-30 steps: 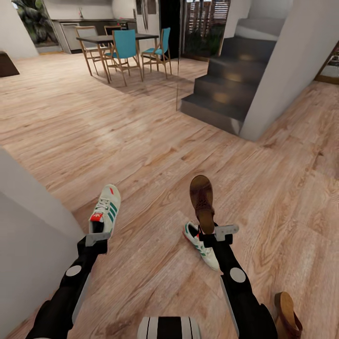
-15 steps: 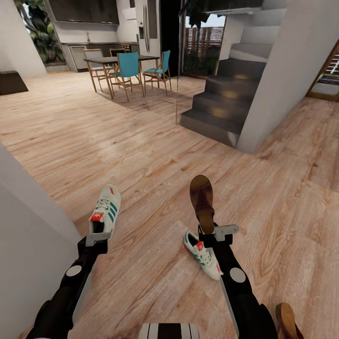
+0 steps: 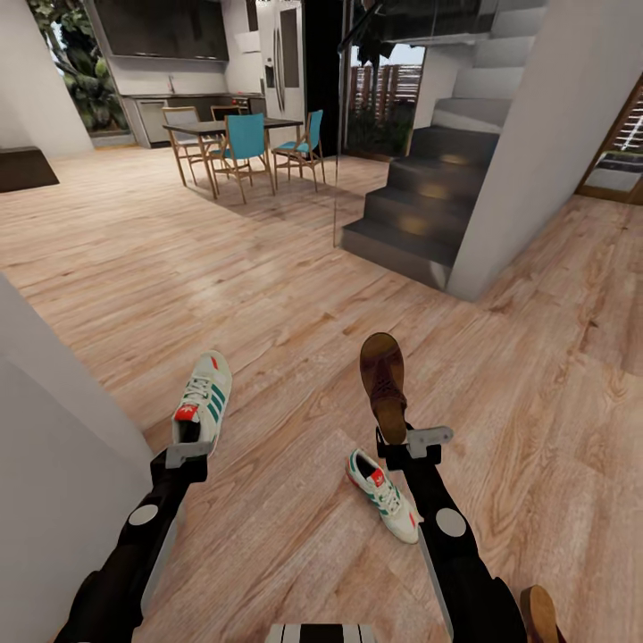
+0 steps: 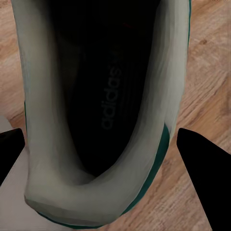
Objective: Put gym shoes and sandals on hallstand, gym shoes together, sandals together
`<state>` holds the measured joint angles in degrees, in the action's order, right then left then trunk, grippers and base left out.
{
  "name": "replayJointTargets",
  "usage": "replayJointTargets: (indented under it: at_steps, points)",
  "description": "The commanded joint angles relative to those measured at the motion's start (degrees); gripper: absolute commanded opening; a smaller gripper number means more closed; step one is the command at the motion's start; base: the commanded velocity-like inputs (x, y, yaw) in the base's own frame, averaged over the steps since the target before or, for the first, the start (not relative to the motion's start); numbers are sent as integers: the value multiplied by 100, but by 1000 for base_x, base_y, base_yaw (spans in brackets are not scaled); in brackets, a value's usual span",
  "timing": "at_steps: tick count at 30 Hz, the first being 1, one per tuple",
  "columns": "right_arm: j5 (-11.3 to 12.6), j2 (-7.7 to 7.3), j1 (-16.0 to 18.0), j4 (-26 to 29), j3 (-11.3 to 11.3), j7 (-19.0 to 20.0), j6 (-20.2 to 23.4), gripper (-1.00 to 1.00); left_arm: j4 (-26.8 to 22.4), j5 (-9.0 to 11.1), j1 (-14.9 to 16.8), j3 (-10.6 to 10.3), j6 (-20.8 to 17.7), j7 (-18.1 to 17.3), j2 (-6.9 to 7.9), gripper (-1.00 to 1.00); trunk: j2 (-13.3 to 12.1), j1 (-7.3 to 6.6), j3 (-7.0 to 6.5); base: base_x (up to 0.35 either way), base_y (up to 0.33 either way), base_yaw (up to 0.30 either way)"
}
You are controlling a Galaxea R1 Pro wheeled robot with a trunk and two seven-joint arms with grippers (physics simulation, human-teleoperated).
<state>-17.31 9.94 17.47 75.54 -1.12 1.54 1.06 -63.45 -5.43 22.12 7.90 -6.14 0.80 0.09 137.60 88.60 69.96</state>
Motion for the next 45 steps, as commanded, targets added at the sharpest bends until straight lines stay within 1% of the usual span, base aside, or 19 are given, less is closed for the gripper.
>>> replayJointTargets:
  at_steps: [1,8,37,40,45]
  points:
    - [-45,6,2,3,-12,13,10,-100,-9,-56,-8,-4,-26,8,0,-100,2,-1,-5,0,0,0]
    - [-45,6,2,4,-12,13,8,-100,-9,-55,-31,-8,-10,15,-1,-100,2,-1,-68,-43,0,0]
    - [-49,6,-7,-2,-7,13,17,-100,-9,-55,-32,-8,-6,9,-9,-100,2,-1,-329,-329,11,0]
    - [-46,6,-7,3,-4,13,17,-100,-14,-57,-32,-8,-4,9,-8,-100,2,-1,-354,-263,49,-107]
    - [-45,6,-7,4,-3,13,16,-100,-26,-56,-32,-8,-4,8,-9,-100,2,-1,-386,-56,9,-219]
